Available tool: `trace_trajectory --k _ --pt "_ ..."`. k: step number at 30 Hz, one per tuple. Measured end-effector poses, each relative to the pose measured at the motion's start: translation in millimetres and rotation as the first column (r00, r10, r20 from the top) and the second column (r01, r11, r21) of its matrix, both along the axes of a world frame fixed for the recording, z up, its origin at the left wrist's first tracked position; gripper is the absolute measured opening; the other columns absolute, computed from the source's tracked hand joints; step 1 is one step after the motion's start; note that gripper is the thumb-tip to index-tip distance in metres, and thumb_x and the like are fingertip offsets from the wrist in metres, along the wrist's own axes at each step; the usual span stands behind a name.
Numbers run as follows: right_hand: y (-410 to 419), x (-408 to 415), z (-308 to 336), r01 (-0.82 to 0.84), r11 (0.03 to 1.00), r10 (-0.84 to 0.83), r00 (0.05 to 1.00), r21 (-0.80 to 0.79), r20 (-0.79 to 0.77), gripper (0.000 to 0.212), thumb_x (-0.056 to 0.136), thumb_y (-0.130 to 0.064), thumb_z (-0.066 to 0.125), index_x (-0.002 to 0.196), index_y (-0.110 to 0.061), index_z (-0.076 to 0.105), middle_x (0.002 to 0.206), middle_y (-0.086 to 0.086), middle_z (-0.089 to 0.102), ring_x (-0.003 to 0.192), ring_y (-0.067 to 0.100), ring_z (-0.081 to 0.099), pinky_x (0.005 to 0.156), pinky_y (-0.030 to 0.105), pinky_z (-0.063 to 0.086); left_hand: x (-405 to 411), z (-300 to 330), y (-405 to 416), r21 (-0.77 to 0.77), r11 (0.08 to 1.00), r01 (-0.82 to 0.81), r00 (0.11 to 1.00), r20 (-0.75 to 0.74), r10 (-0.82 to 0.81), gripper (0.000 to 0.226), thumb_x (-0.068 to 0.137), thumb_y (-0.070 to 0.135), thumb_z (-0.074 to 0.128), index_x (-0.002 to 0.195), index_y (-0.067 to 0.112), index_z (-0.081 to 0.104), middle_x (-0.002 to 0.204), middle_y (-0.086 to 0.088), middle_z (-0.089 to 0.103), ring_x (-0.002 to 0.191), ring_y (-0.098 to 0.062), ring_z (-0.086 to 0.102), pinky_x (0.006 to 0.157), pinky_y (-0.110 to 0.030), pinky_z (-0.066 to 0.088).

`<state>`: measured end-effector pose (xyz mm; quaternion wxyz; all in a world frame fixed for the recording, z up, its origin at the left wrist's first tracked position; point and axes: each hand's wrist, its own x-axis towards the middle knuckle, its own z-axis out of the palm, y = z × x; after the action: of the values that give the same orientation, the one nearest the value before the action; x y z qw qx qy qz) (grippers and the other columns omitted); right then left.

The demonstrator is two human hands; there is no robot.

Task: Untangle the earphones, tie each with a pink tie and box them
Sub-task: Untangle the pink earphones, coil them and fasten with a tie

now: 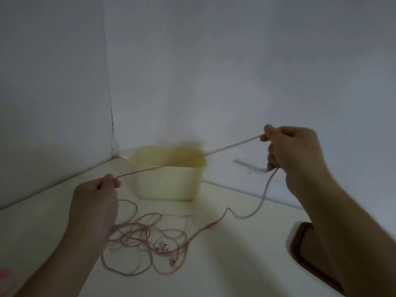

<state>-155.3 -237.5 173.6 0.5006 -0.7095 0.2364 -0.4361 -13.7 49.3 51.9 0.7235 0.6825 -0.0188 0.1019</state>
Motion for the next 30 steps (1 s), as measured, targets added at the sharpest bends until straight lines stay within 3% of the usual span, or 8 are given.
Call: trace_trajectory --k 3,5,10,15,20,22,25,30 --pt "-9.9 -8.5 18.3 0.058 0.993 -0.072 0.988 0.1 0.137 0.035 0.104 -0.033 0.067 0.079 -0.009 0.071 0.045 -0.004 0.044 0.037 0.014 0.042 0.049 0.03 0.053 10.6 -12.1 7.7 0.031 0.996 -0.084 0.995 -0.044 0.085 0.04 0.09 0.037 0.05 0.082 0.002 0.066 0.059 -0.031 0.04 0.066 -0.059 0.042 0.076 -0.045 0.029" --pt "-14.9 -13.2 28.0 0.048 0.977 -0.096 0.969 0.206 0.227 0.033 0.104 -0.036 0.066 0.081 -0.012 0.069 0.044 -0.005 0.04 0.038 0.014 0.04 0.054 0.03 0.056 16.4 -18.3 10.3 0.062 0.989 -0.132 0.989 -0.051 0.136 0.039 0.092 0.037 0.047 0.078 0.005 0.065 0.075 -0.037 0.058 0.085 -0.068 0.054 0.073 -0.047 0.033" --pt "-20.9 -19.8 44.4 0.003 0.919 -0.172 0.903 0.393 0.393 0.029 0.102 -0.033 0.061 0.078 -0.016 0.057 0.047 -0.006 0.029 0.04 0.015 0.025 0.046 0.023 0.027 22.8 -27.8 14.4 0.212 0.95 -0.227 0.972 -0.015 0.235 0.036 0.103 0.025 0.042 0.085 0.012 0.07 0.102 -0.039 0.07 0.098 -0.054 0.067 0.091 -0.058 0.053" --pt "-13.8 -17.3 47.6 -0.055 0.947 -0.102 0.883 0.316 0.457 0.024 0.096 -0.008 0.057 0.073 -0.015 0.059 0.051 -0.003 0.03 0.043 0.016 0.021 0.049 0.029 0.017 22.6 -32.9 16.9 0.353 0.933 -0.074 0.993 -0.062 0.102 0.028 0.101 0.014 0.056 0.084 0.007 0.077 0.065 -0.017 0.065 0.072 -0.04 0.065 0.069 -0.042 0.046" --pt "15.2 -3.8 30.3 -0.098 0.989 0.11 0.988 -0.113 0.108 0.025 0.089 -0.013 0.073 0.064 -0.008 0.071 0.052 -0.002 0.054 0.043 0.01 0.039 0.052 0.028 0.027 3.8 -21.3 0.7 0.645 0.758 0.098 0.995 -0.041 -0.093 0.024 0.094 0.021 0.065 0.072 0.029 0.073 0.08 0.005 0.075 0.087 -0.027 0.071 0.081 -0.037 0.053" --pt "29.5 1.2 20.6 -0.138 0.954 0.11 0.987 -0.266 -0.116 0.023 0.09 -0.021 0.076 0.069 -0.01 0.074 0.046 -0.01 0.052 0.039 0.004 0.039 0.049 0.023 0.032 -14.9 -4.7 -9.8 0.606 0.793 0.063 0.987 0.08 -0.139 0.022 0.096 0.018 0.064 0.081 0.032 0.071 0.091 0.013 0.075 0.095 -0.015 0.07 0.081 -0.031 0.047" --pt "46.0 9.6 4.6 -0.232 0.923 0.167 0.96 -0.307 -0.225 0.023 0.092 -0.022 0.075 0.072 -0.01 0.073 0.042 -0.013 0.044 0.036 0.003 0.038 0.043 0.016 0.033 -49.9 24.3 -24.8 0.459 0.871 0.178 0.918 0.241 -0.315 0.015 0.098 0.024 0.066 0.099 0.037 0.072 0.103 0.028 0.072 0.1 0.008 0.064 0.084 -0.021 0.046" --pt "62.7 18.6 -8.9 -0.277 0.912 0.195 0.942 -0.302 -0.274 0.023 0.091 -0.016 0.073 0.071 -0.005 0.07 0.045 -0.007 0.048 0.04 0.004 0.041 0.041 0.012 0.033 -81.9 44.4 -50.7 0.372 0.713 0.594 0.702 0.192 -0.685 0.037 0.102 0.057 0.046 0.108 0.034 0.074 0.104 0.008 0.078 0.107 -0.012 0.071 0.099 -0.038 0.052"
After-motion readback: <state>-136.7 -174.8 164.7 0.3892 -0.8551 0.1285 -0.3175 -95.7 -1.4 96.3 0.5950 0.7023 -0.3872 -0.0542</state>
